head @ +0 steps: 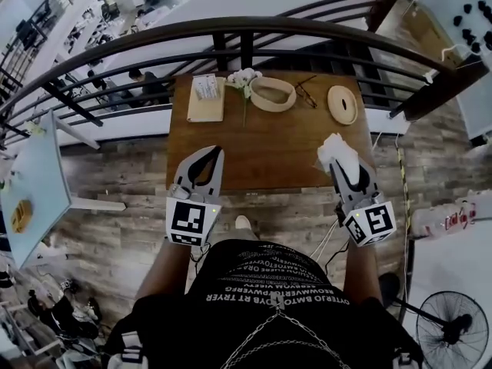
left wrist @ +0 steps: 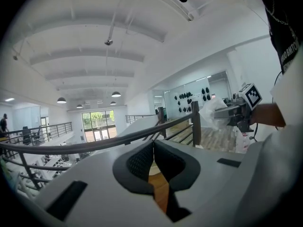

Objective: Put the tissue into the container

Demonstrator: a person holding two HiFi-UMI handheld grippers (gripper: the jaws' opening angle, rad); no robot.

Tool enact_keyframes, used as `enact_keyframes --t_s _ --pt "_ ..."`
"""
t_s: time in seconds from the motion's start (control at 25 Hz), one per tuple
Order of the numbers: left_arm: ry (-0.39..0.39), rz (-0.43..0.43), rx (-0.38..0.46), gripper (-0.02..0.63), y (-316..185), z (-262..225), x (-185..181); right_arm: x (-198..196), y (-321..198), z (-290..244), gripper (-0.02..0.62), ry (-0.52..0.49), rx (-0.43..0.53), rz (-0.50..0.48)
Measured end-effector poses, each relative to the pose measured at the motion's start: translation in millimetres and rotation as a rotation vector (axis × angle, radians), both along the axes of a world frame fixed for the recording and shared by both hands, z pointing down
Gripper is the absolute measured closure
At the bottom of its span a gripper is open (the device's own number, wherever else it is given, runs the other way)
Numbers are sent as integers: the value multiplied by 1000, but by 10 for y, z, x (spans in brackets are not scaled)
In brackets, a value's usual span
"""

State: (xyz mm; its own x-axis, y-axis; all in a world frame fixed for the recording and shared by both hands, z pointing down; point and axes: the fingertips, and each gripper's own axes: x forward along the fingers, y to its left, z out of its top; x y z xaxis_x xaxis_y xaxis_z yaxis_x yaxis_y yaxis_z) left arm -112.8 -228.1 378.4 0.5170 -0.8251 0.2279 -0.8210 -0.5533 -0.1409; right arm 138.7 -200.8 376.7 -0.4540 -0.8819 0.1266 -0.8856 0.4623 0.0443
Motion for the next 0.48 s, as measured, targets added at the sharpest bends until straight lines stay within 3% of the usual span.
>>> enact_keyframes --t_s 0.48 --pt "39 39 -22 577 -538 140 -253 -297 -610 -47 477 31 4 24"
